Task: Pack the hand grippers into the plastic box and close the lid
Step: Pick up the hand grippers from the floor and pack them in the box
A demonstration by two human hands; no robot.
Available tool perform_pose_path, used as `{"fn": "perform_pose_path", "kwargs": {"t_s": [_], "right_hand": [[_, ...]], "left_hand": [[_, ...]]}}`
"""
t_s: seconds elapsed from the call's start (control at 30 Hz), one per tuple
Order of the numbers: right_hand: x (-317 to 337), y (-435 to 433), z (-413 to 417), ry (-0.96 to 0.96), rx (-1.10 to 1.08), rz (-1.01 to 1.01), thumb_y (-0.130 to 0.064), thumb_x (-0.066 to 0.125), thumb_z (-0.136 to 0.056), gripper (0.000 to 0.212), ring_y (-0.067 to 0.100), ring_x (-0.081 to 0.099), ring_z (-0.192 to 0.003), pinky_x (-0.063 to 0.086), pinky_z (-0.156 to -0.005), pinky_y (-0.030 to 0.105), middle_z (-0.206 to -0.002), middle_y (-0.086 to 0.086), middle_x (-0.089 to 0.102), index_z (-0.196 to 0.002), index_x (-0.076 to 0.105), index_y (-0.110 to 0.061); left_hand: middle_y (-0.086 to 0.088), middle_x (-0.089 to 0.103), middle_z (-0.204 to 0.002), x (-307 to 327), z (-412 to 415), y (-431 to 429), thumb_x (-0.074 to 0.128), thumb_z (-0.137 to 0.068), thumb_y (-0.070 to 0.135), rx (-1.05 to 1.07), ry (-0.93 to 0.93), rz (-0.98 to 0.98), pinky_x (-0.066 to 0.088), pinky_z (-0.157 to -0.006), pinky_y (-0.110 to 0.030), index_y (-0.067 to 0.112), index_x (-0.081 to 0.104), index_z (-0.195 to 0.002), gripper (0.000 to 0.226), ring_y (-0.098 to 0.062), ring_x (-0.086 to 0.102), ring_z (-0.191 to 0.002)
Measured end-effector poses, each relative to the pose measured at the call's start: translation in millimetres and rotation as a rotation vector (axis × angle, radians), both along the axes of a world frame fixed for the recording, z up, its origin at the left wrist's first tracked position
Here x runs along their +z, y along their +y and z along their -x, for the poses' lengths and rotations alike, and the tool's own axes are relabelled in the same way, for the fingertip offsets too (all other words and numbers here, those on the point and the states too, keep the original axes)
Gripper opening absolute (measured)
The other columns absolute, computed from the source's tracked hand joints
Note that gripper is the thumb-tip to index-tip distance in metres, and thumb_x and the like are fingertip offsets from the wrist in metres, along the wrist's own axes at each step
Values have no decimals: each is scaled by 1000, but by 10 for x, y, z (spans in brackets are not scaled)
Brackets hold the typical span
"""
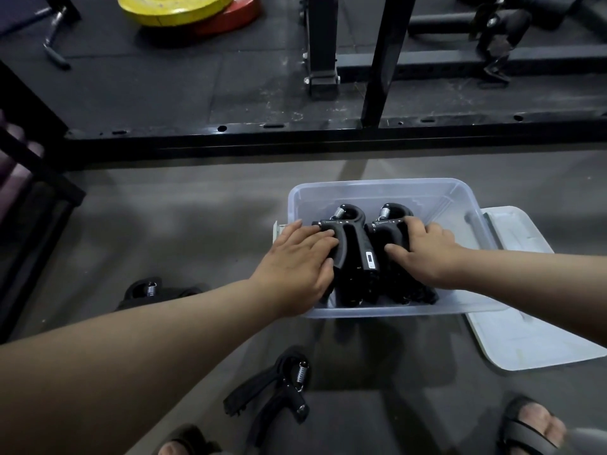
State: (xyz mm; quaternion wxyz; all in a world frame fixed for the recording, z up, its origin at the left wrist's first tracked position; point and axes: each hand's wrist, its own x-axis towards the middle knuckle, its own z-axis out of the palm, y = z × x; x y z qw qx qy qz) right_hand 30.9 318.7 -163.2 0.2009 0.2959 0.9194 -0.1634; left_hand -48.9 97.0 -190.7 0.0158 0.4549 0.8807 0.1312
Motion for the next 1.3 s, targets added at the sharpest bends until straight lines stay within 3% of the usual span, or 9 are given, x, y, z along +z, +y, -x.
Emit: {"fn": "perform_pose_path", "kwargs": {"t_s": [0.23,0.33,0.43,0.6,0.77,0.87,1.03,1.17,1.3], "right_hand": [[2,-4,17,-10,-32,37,-59,41,-92,71,42,35,-130,31,-106,49,-144,19,31,-148,15,-24],[-3,-61,37,24,-31,-71,-60,37,-91,67,38,34,-132,27,-107,49,-146,14,31,-145,23,-23],[-21,-122,60,114,66,-187,-60,37,-90,66,31,21,-140,17,-111,47,-152,10,22,-144,29,-24],[-33,-232,76,130,223,-146,-57,35,-92,68,26,7,-147,10,-115,46,-160,7,10,-150,22,-23],[56,-441,44,230,435,-92,-50,36,-96,64,21,6,-147,8,-117,39,-160,4,12,-151,21,-21],[82,-579,78,267,531,-67,-47,38,-97,63,17,8,-147,7,-117,35,-160,0,13,-152,21,-21],[92,-804,214,352,571,7,-41,45,-96,59,18,16,-145,11,-116,33,-158,0,21,-149,29,-20],[60,-958,314,386,590,37,-38,45,-96,63,19,12,-147,6,-117,31,-161,2,14,-152,23,-17],[-17,-1111,379,365,631,36,-36,31,-98,63,18,5,-149,-6,-113,22,-162,5,5,-154,13,-13]], "left_hand": [[1,51,-143,1,-5,-6,33,-92,38,-1,-8,2,-1,-119,-31,16,53,-136,52,-17,36,-138],[1,51,-143,4,-4,-23,35,-92,35,-6,-34,-25,1,-120,-32,16,53,-134,49,-16,38,-136],[1,53,-141,18,7,-40,31,-91,36,-15,-77,-59,4,-121,-32,16,55,-132,52,-15,40,-134],[0,54,-140,0,24,-51,31,-89,35,-14,-94,-85,4,-121,-31,15,56,-130,53,-15,42,-134],[-1,52,-142,-30,10,-67,35,-86,32,41,-102,-173,12,-120,-36,13,55,-132,53,-18,41,-135],[0,44,-148,-35,-8,-116,33,-85,32,120,-122,-217,8,-118,-31,15,49,-138,58,-16,35,-138],[-2,31,-157,-63,-8,-294,31,-90,33,76,-101,-184,12,-120,-37,13,37,-148,62,-15,23,-145],[-1,14,-162,-124,47,-523,27,-96,39,67,-121,-117,13,-120,-38,15,21,-154,62,-15,10,-149],[-3,19,-161,-210,225,-877,32,-96,35,-33,-17,15,27,-114,-43,15,23,-153,61,-22,24,-146]]}}
